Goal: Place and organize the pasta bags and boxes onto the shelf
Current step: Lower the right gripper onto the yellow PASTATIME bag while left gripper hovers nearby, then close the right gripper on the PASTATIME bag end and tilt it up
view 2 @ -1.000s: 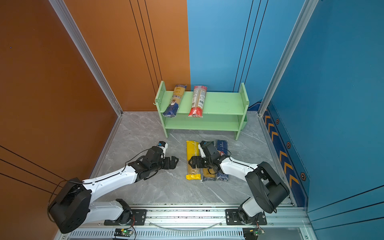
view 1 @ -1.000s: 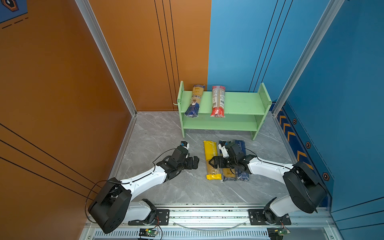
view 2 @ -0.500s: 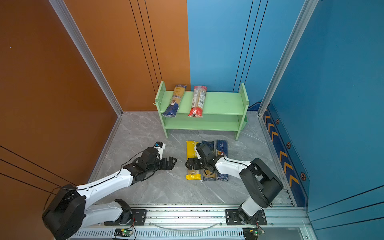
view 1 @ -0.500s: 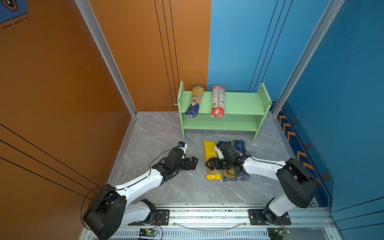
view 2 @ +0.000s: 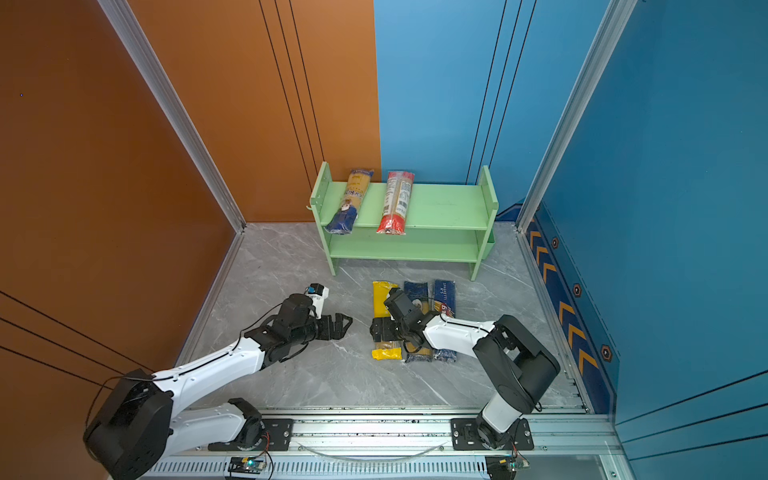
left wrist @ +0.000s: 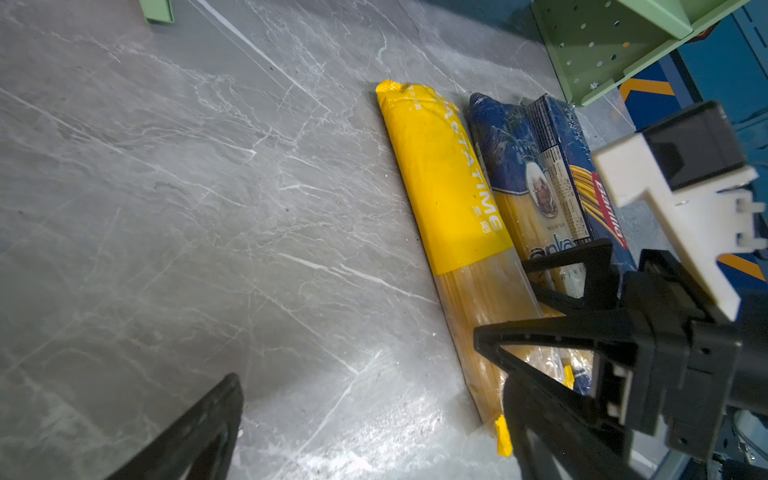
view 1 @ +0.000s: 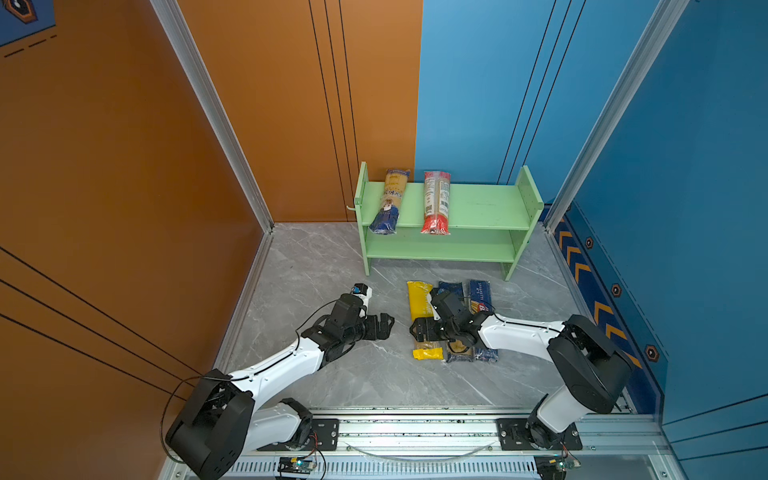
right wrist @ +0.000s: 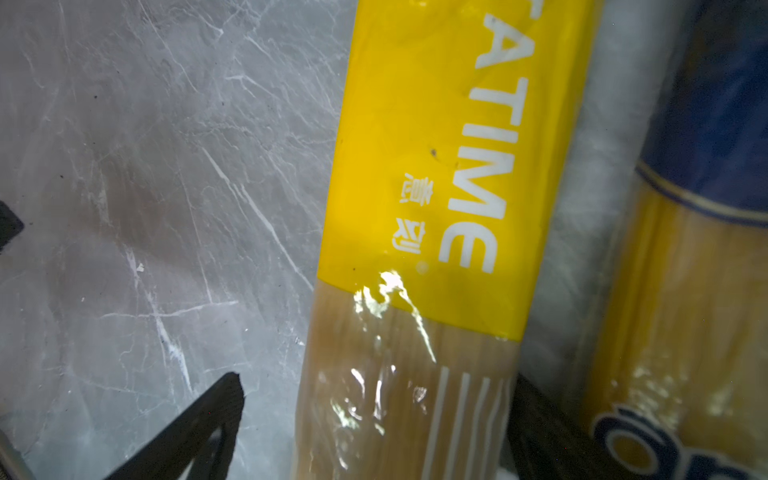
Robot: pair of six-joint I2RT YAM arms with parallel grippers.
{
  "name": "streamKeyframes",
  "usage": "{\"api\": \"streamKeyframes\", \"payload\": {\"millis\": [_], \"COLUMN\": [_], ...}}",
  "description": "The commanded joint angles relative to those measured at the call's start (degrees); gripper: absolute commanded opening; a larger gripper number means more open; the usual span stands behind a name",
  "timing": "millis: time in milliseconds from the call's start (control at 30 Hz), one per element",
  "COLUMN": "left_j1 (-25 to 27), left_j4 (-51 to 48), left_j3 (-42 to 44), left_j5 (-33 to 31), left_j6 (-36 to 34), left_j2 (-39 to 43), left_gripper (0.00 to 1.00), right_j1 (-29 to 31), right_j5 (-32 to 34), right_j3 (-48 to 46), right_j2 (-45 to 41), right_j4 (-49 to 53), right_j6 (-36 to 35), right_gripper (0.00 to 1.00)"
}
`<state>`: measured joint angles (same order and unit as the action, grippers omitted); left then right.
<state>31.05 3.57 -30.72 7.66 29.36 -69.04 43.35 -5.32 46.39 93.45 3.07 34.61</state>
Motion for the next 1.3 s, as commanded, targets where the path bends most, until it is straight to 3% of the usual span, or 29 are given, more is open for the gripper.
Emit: {"api": "streamKeyframes", "payload": {"millis": [0,867,1267], "left_j1": [-0.56,-1.43,-1.59], "left_j4": [1.47,2.03,2.12], "left_j3": [1.29,1.53,1.88], "left_j5": [2.13,3.26,3.18], "left_j6": [-0.62,0.27,0.87], "left_j2": [0.66,0.39,0.57], "left_gripper": [0.98,0.98,0.98], "right_j1": [1.31,8.32,9.64], "right_j5": [3.35,11.18,13.72], "right_j3": [1.99,4.70,3.57], "right_j2": [1.42,4.54,4.33], "right_j4": [5.10,13.08,13.07], "right_j6": [0.79,3.29,3.75], "right_gripper": [0.94,0.93,0.79]}}
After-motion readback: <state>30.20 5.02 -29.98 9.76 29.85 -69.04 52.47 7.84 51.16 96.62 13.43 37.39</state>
